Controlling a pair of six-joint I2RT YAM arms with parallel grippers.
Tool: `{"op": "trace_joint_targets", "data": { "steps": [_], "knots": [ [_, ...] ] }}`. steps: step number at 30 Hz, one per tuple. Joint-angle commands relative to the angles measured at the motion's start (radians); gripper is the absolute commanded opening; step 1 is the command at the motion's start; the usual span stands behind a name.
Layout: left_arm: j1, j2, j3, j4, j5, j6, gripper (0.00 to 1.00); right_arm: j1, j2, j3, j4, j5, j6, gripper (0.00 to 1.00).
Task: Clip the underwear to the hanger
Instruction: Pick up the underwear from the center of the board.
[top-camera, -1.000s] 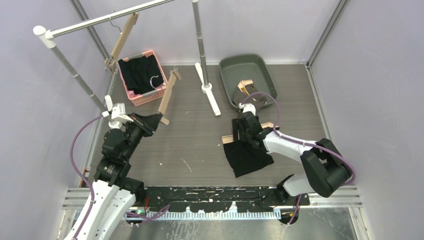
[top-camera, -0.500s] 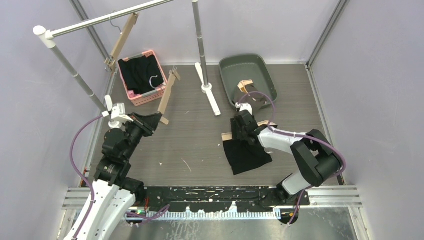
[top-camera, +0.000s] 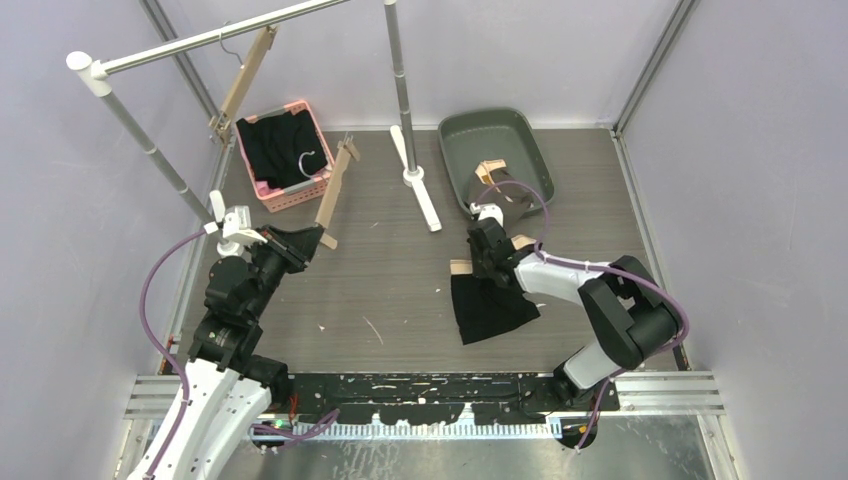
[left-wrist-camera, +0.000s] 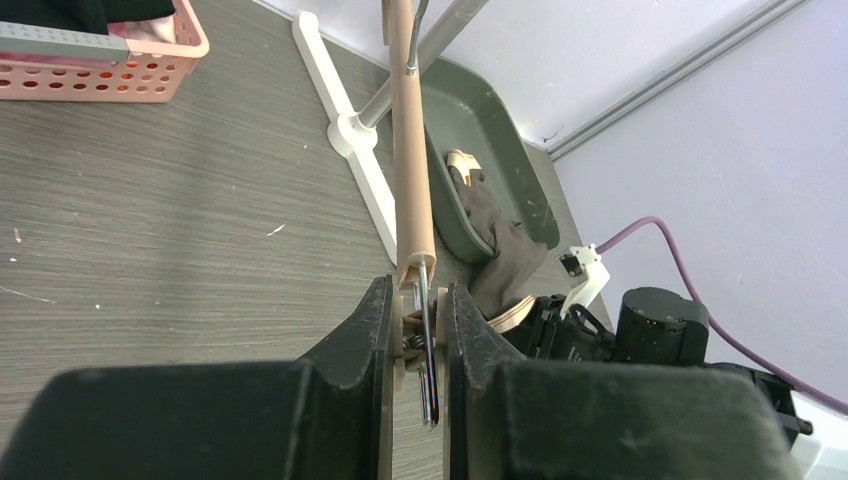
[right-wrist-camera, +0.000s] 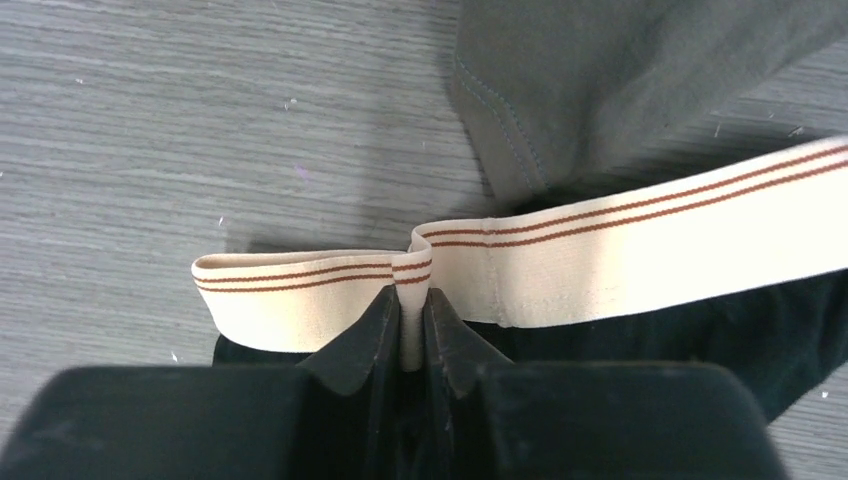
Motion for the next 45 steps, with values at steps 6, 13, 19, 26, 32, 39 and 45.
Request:
{"op": "trace_joint_targets", "data": {
  "steps": [6, 13, 19, 26, 32, 39, 45],
  "knots": [
    [-0.001, 0.005, 0.006, 0.089, 0.018, 0.007, 0.00, -0.001, -0.183, -0.119, 0.128, -0.156, -0.026, 0.01],
    [-0.001, 0.002, -0.019, 0.160, 0.067, -0.020, 0.00, -0.002, -0.286, -0.174, 0.309, -0.328, -0.035, 0.01],
    [-0.001, 0.017, -0.048, 0.238, 0.101, -0.056, 0.00, -0.001, -0.251, -0.146, 0.420, -0.494, -0.017, 0.01],
    [-0.001, 0.026, -0.108, 0.380, 0.134, -0.110, 0.00, -0.001, -0.185, -0.086, 0.518, -0.639, 0.034, 0.01],
    [-0.002, 0.041, -0.124, 0.428, 0.137, -0.125, 0.00, 0.003, -0.132, -0.028, 0.592, -0.756, 0.103, 0.01],
    [-0.002, 0.097, -0.137, 0.484, 0.136, -0.146, 0.00, 0.019, -0.061, 0.049, 0.608, -0.808, 0.130, 0.01],
    [-0.001, 0.130, -0.133, 0.504, 0.129, -0.151, 0.00, 0.026, -0.026, 0.102, 0.613, -0.790, 0.188, 0.01]
  ]
}}
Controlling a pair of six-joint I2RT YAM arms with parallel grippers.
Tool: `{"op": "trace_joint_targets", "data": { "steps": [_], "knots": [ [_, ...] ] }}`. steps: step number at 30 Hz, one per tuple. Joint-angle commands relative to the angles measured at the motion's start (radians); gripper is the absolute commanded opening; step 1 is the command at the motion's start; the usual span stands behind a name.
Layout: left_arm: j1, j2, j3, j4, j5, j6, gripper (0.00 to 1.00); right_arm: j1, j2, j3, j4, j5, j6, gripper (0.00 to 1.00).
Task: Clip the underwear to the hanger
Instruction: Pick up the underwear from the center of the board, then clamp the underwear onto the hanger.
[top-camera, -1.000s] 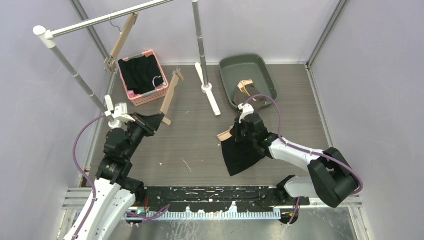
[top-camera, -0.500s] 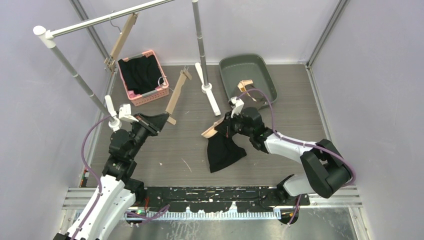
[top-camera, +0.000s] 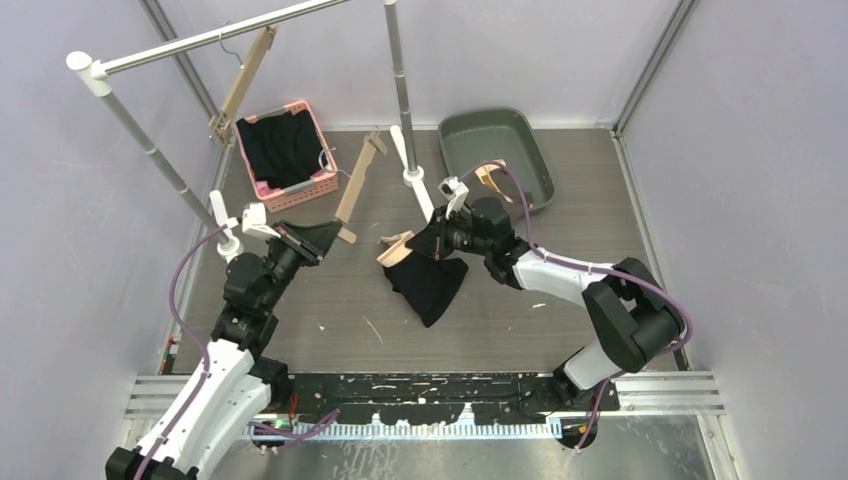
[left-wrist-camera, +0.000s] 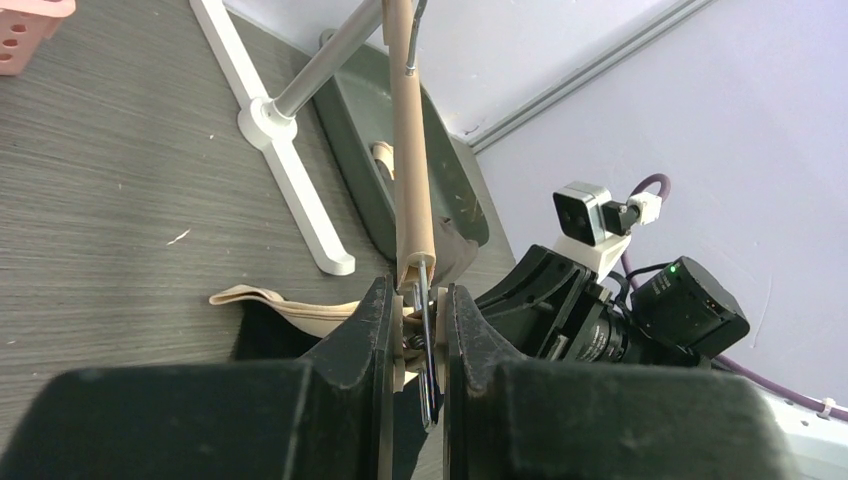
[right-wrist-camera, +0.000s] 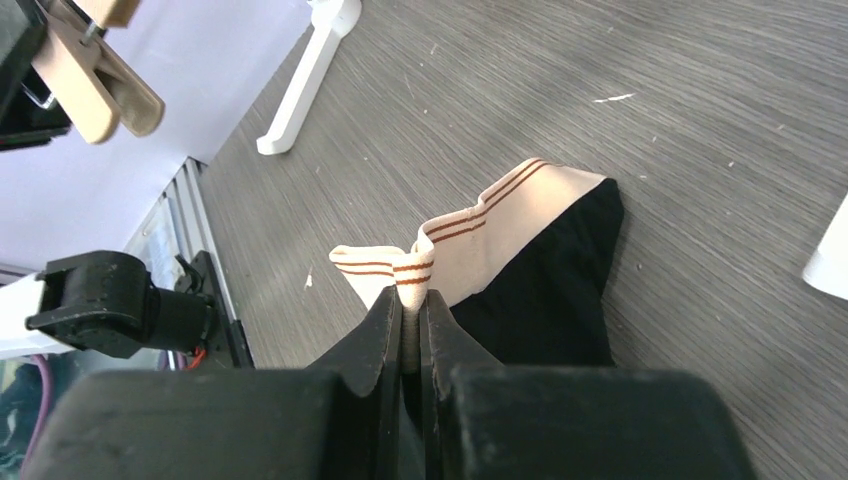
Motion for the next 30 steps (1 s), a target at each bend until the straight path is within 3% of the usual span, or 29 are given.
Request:
{"op": "trace_joint_targets", "data": {
  "steps": [1, 14, 30],
  "knots": [
    [-0.002, 0.009, 0.015, 0.125, 0.009, -0.010, 0.00, 0.009, 0.005, 0.068, 0.079, -0.010, 0.070, 0.01],
    [-0.001, 0.118, 0.023, 0.251, 0.028, -0.039, 0.00, 0.013, 0.030, 0.141, 0.086, -0.029, 0.169, 0.01],
    [-0.002, 0.196, 0.063, 0.312, 0.085, -0.020, 0.00, 0.029, 0.064, 0.211, 0.065, -0.090, 0.177, 0.01]
  ]
}}
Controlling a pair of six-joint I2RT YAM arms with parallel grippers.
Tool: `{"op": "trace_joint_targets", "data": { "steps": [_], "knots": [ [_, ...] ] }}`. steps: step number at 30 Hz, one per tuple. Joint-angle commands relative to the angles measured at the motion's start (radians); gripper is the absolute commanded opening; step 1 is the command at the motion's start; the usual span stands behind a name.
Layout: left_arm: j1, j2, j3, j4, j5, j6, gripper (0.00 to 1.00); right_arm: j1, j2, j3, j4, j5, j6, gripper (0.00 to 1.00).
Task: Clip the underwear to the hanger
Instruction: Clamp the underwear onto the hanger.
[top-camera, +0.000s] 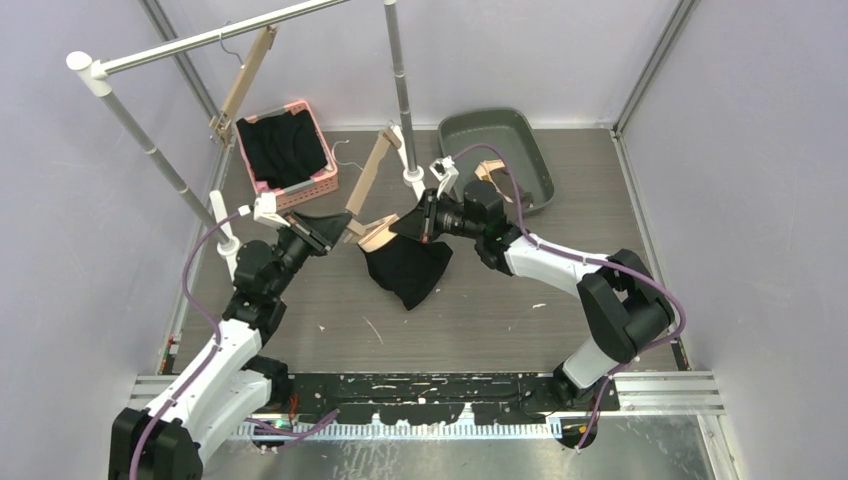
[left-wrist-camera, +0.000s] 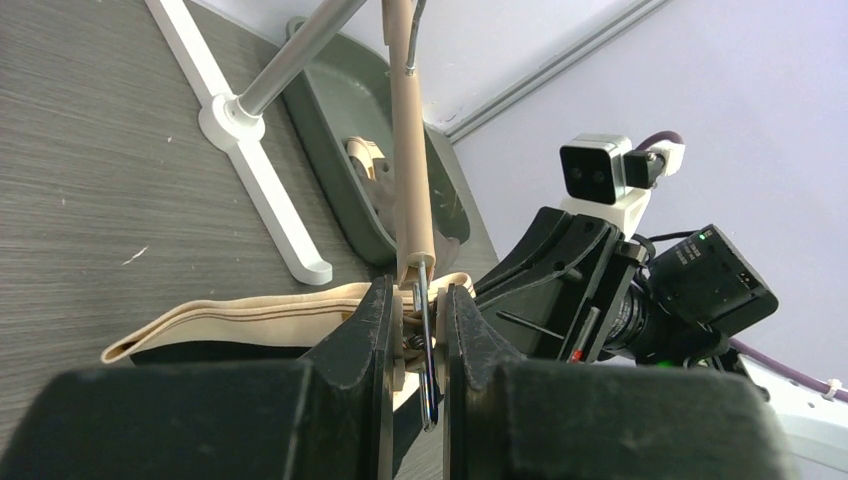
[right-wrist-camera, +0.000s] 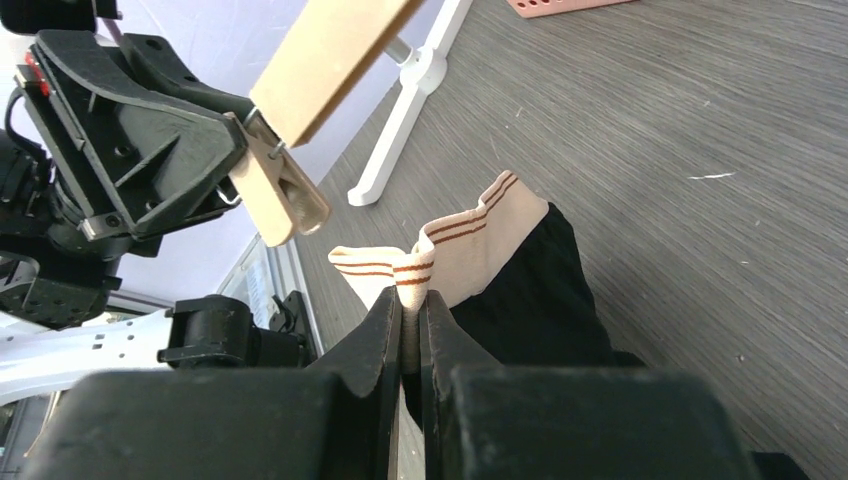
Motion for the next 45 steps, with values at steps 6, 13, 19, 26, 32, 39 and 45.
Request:
{"op": "trace_joint_targets", "data": {
  "steps": [6, 13, 19, 26, 32, 39, 45],
  "knots": [
    [-0.002, 0.037, 0.064, 0.131, 0.035, 0.016, 0.00, 0.026, 0.006, 0.079, 0.023, -0.028, -0.005, 0.01],
    [-0.001, 0.055, 0.066, 0.145, 0.043, 0.018, 0.00, 0.040, 0.014, 0.095, 0.011, -0.025, -0.014, 0.01],
    [-0.001, 0.059, 0.065, 0.151, 0.046, 0.019, 0.00, 0.047, 0.022, 0.105, 0.006, -0.027, -0.017, 0.01],
    [-0.001, 0.064, 0.061, 0.153, 0.050, 0.022, 0.00, 0.053, 0.025, 0.113, 0.006, -0.027, -0.017, 0.01],
    [-0.001, 0.073, 0.057, 0.157, 0.050, 0.024, 0.00, 0.055, 0.028, 0.120, 0.003, -0.028, -0.018, 0.01],
    [-0.001, 0.079, 0.054, 0.163, 0.055, 0.024, 0.00, 0.058, 0.036, 0.131, 0.003, -0.033, -0.019, 0.01],
    [-0.001, 0.081, 0.050, 0.166, 0.058, 0.024, 0.00, 0.060, 0.036, 0.136, 0.003, -0.033, -0.020, 0.01]
  ]
}}
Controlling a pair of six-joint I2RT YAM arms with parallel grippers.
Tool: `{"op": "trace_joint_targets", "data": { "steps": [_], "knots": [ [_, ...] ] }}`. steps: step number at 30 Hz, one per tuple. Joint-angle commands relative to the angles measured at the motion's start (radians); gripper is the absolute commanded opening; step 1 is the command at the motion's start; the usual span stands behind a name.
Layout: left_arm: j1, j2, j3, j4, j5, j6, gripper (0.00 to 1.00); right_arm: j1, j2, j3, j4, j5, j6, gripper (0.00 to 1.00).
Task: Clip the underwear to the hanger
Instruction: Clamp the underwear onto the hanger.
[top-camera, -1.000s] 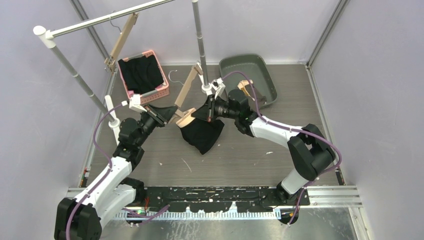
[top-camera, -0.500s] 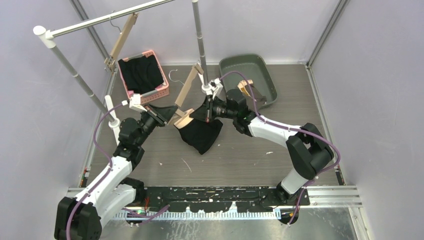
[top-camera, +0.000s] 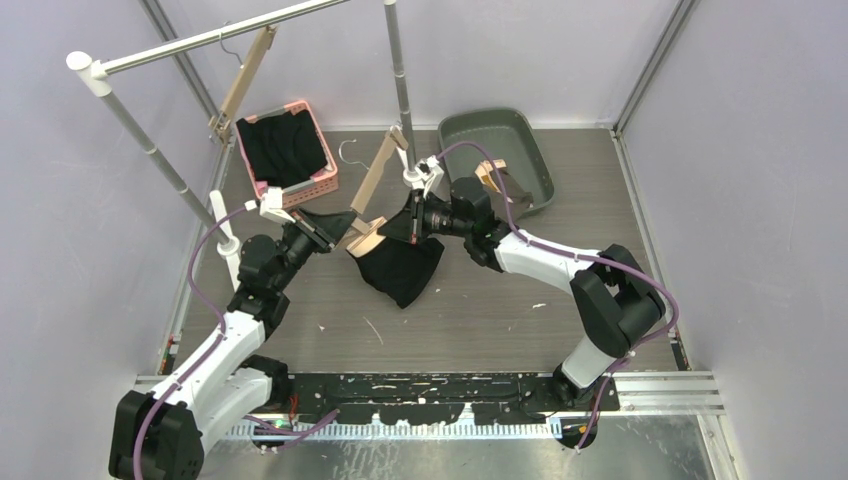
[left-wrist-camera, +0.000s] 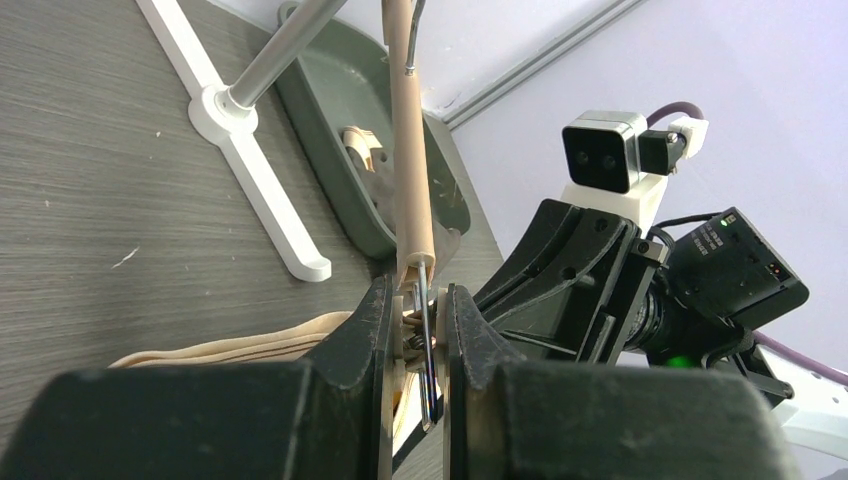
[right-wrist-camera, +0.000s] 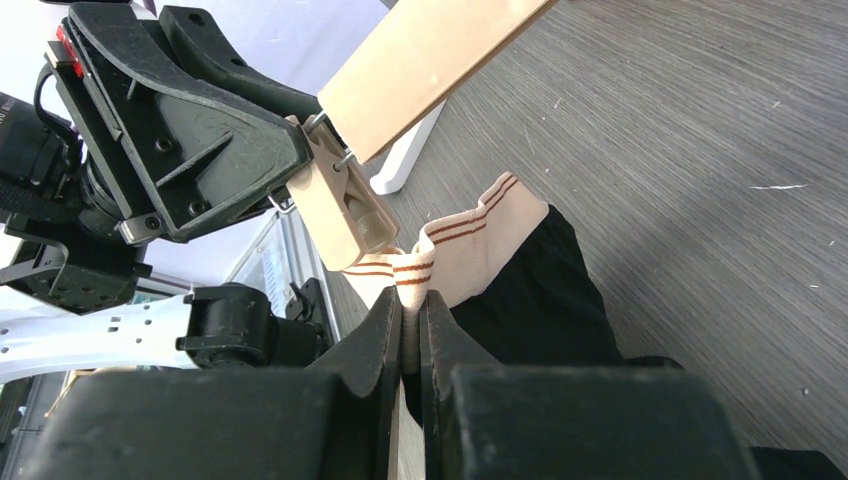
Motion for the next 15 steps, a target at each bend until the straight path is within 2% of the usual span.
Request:
{"op": "trace_joint_targets", "data": {
  "steps": [1, 15],
  "knots": [
    [-0.002, -0.008, 0.035, 0.107, 0.020, 0.016, 0.00, 0.007, -0.010, 0.052, 0.048, -0.015, -0.017, 0.01],
    [0.004, -0.016, 0.031, 0.086, 0.000, 0.035, 0.00, 0.008, -0.029, 0.045, 0.046, -0.015, -0.017, 0.01]
  ]
}}
